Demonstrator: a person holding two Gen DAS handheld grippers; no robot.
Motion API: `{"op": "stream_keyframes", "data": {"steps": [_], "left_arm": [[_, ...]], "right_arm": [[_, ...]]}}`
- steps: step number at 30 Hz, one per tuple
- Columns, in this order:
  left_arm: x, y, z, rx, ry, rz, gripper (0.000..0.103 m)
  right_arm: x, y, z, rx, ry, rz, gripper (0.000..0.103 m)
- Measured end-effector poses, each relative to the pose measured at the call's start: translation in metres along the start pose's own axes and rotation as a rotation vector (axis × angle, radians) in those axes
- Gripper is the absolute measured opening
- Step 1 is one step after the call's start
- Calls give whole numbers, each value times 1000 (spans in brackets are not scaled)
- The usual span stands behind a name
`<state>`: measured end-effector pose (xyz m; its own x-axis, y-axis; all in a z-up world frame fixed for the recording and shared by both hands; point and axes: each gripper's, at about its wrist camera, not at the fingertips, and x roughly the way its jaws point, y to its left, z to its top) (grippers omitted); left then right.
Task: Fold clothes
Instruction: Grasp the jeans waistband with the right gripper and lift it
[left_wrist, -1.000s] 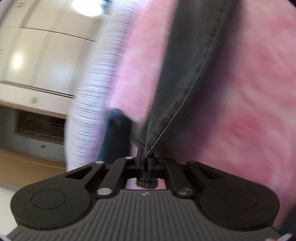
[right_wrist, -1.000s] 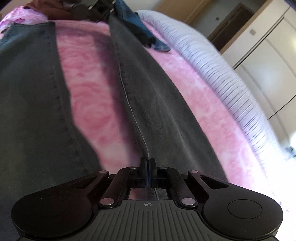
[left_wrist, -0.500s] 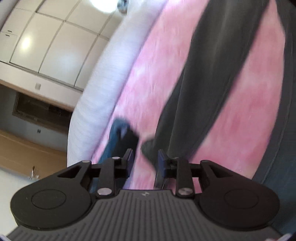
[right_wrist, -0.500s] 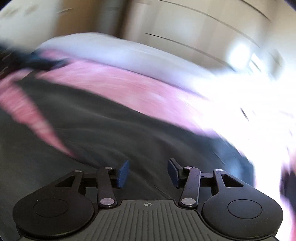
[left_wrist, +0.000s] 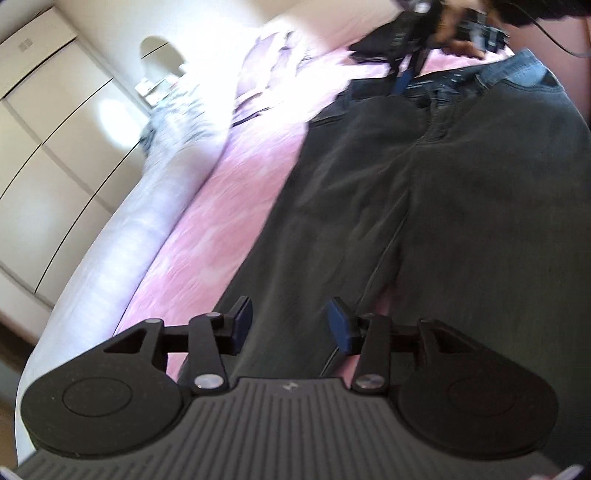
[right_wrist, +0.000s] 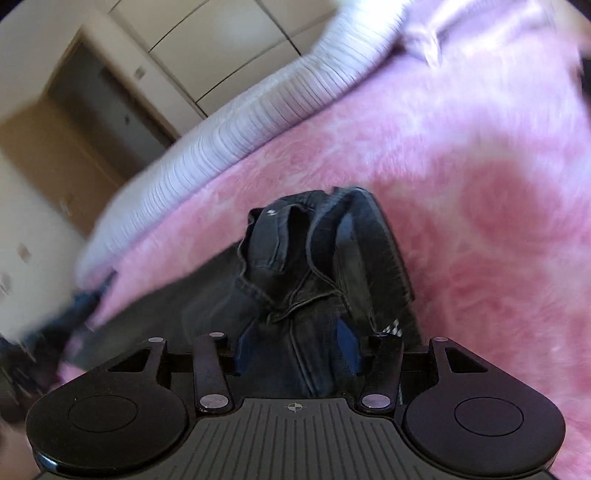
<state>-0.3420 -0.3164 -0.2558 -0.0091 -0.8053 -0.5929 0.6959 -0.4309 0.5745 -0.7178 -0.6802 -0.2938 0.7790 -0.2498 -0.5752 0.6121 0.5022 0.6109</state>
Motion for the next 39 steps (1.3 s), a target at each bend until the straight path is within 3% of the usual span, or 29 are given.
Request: {"op": "stream_keyframes", "data": {"steps": [3, 6, 8, 10, 14, 18, 20, 23, 27, 30, 32, 37, 39], "left_arm": [[25, -22, 12, 20, 15, -35, 43], [40, -30, 21, 17, 5, -68, 42], [47, -35, 29, 23, -12, -74, 43], [53, -36, 41, 19, -37, -81, 42], [64, -41, 67, 5, -100, -107, 42], [84, -55, 85, 38, -100, -172, 44], [99, -63, 86, 53, -69, -186, 43], [110, -61, 84, 9, -46, -207, 44], [113, -54, 83, -35, -29, -208, 44], [103, -54, 82, -49, -33, -194, 44], [95, -55, 80, -59, -40, -185, 44], [76, -59, 76, -85, -58, -163, 46], [72, -61, 75, -102, -59, -159, 46]], "right_arm": [[11, -22, 11, 72, 47, -16, 56], [9, -27, 12, 90, 51, 68, 54], [3, -19, 9, 15, 61, 55, 24], [-3, -18, 4, 5, 57, 86, 19], [-14, 6, -9, -128, -16, -4, 16], [-32, 34, -25, -276, -85, -143, 15], [-17, 24, -36, -265, -9, -194, 15], [-17, 1, -29, -136, -30, -145, 16], [-9, 1, -25, -189, -7, -191, 16], [-13, -3, -19, -111, -3, -152, 18], [-34, 2, -23, -109, -45, -129, 30], [-71, 10, -47, -197, -45, -98, 37], [-71, 13, -61, -226, 1, -111, 38]]}}
